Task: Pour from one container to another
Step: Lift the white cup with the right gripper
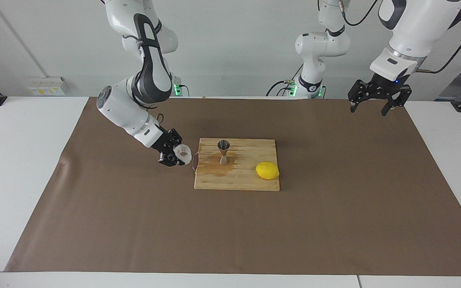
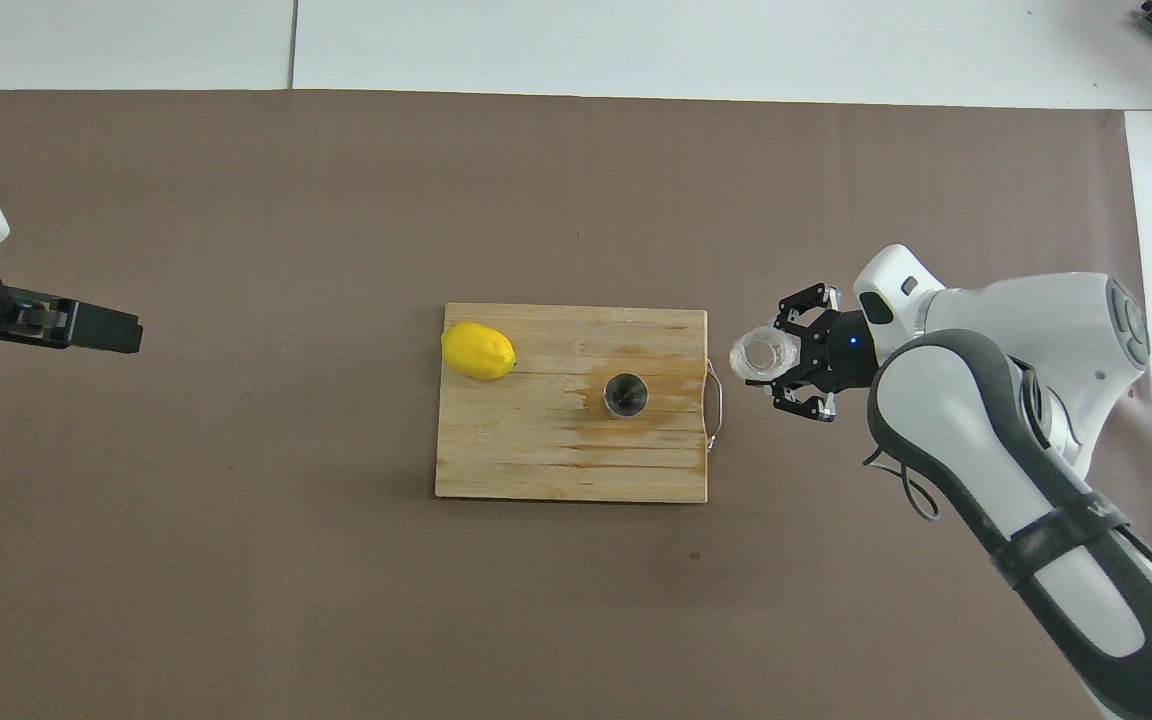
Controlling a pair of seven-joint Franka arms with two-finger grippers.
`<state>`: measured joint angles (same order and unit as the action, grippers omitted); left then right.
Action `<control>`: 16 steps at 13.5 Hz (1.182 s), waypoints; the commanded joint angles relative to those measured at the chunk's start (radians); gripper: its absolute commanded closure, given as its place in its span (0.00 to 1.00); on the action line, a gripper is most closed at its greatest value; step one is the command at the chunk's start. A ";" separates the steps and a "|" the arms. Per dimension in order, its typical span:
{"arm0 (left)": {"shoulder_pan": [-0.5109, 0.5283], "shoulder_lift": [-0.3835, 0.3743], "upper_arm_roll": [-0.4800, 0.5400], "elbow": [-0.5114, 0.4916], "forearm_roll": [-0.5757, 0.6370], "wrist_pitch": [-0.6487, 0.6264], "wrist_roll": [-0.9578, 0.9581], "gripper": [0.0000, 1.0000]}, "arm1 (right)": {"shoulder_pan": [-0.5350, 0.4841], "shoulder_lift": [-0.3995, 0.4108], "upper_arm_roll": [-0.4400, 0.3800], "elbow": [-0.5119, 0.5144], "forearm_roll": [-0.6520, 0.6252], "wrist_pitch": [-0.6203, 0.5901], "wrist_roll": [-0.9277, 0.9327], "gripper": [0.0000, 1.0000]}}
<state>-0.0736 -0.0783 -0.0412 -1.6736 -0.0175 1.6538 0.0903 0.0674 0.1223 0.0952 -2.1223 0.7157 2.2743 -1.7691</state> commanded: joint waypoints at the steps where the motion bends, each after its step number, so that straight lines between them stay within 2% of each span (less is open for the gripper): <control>1: 0.009 -0.014 -0.006 -0.012 0.008 -0.006 0.011 0.00 | 0.020 -0.020 0.005 -0.005 -0.027 0.004 0.030 0.78; 7: 0.009 -0.014 -0.006 -0.012 0.008 -0.006 0.012 0.00 | 0.058 -0.021 0.006 0.001 -0.077 0.037 0.031 0.78; 12: 0.009 -0.014 -0.006 -0.012 0.008 -0.006 0.011 0.00 | 0.109 -0.009 0.006 0.064 -0.229 0.030 0.170 0.80; 16: 0.009 -0.014 -0.006 -0.012 0.008 -0.006 0.011 0.00 | 0.130 -0.004 0.006 0.091 -0.277 0.024 0.221 0.81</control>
<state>-0.0734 -0.0783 -0.0413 -1.6736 -0.0175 1.6538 0.0903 0.1984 0.1149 0.0968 -2.0528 0.4762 2.3018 -1.5878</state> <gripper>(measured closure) 0.000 0.480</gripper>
